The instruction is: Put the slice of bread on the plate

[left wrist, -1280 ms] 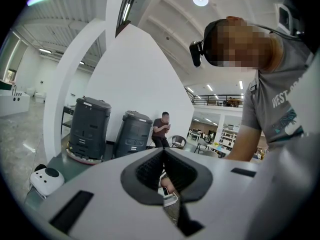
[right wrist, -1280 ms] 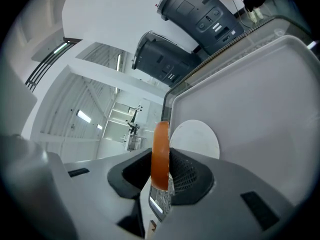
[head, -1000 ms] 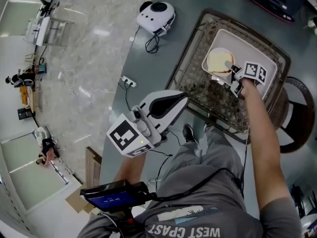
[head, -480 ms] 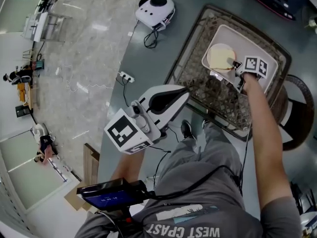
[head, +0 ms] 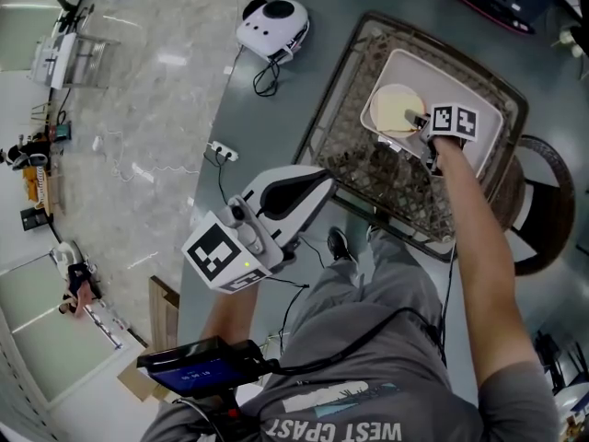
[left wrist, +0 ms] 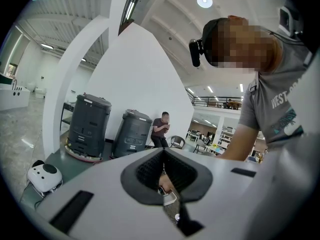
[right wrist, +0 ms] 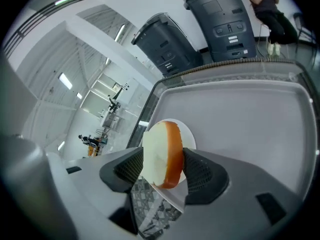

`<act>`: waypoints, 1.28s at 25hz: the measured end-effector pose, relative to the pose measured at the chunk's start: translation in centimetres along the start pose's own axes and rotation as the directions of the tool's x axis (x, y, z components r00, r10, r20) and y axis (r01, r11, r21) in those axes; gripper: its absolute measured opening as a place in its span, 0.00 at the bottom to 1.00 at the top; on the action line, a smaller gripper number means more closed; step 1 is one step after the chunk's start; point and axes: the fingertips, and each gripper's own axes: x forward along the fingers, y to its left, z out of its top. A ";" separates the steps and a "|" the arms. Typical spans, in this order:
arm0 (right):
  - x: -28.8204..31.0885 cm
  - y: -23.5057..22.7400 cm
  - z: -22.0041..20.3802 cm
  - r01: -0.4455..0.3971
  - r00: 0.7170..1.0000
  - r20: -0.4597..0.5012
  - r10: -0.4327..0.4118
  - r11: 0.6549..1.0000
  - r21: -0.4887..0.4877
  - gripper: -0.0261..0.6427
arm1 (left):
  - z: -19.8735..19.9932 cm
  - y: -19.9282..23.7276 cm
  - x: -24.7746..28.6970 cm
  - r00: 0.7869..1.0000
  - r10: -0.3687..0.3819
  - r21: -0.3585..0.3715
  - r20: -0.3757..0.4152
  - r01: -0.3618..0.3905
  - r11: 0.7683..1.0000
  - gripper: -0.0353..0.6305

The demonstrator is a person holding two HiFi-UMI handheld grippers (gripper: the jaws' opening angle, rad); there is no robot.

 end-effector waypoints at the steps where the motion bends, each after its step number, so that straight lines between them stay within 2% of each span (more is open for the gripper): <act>1: 0.0 0.0 0.0 0.020 1.000 -0.001 -0.020 1.000 -0.023 0.38 | 0.0 0.0 -0.1 1.000 -0.001 -0.001 0.001 0.001 1.000 0.06; 6: 0.4 -0.6 -0.3 0.086 0.996 -0.014 -0.087 0.992 -0.087 0.42 | -0.2 0.1 -0.2 1.000 -0.005 -0.004 -0.001 0.005 1.000 0.07; 16: 1.9 -2.6 -1.4 0.173 0.981 -0.060 -0.186 0.969 -0.174 0.42 | -1.0 0.1 -0.5 1.000 -0.008 -0.017 -0.014 0.008 1.000 0.07; 25: 1.9 -3.6 -1.6 0.173 0.980 -0.062 -0.188 0.967 -0.189 0.42 | -1.0 -0.9 -0.7 1.000 -0.015 -0.006 -0.011 0.015 1.000 0.07; 29: 1.5 -3.2 -1.5 0.125 0.991 -0.022 -0.130 0.980 -0.158 0.42 | -0.7 -1.2 -1.3 1.000 -0.011 0.002 -0.009 0.011 1.000 0.06; 32: 1.7 -3.8 -1.6 0.156 0.985 -0.037 -0.168 0.962 -0.223 0.42 | -0.4 -1.6 -1.9 1.000 -0.012 0.011 -0.014 0.012 1.000 0.07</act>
